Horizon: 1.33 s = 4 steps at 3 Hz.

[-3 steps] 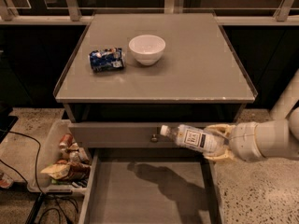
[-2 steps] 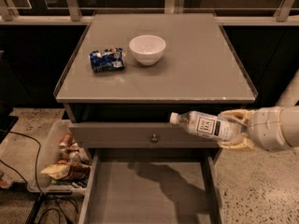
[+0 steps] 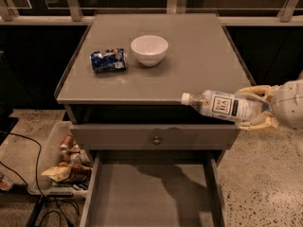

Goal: Pick blue plastic bottle from middle drawer and place on counter

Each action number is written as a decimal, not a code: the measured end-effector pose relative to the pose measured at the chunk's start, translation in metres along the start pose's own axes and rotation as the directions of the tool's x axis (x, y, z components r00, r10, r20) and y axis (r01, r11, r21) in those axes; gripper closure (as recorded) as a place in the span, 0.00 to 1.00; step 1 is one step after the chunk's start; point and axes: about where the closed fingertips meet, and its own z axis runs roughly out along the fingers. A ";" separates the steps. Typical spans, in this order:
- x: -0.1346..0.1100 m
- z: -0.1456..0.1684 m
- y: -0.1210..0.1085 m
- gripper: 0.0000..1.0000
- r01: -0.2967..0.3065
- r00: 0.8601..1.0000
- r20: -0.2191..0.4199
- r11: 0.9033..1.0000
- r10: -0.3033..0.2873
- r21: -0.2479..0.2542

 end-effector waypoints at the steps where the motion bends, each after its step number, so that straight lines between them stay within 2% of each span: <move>1: 0.002 0.013 -0.020 1.00 -0.017 1.000 0.013 1.000 0.017 0.015; 3: 0.013 0.052 -0.128 1.00 -0.100 0.994 0.053 0.991 0.096 0.085; 4: 0.012 0.064 -0.172 1.00 -0.145 0.987 0.090 0.985 0.137 0.093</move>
Offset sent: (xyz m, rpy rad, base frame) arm 0.1597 -0.0071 0.0225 0.1002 -0.0653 -0.1223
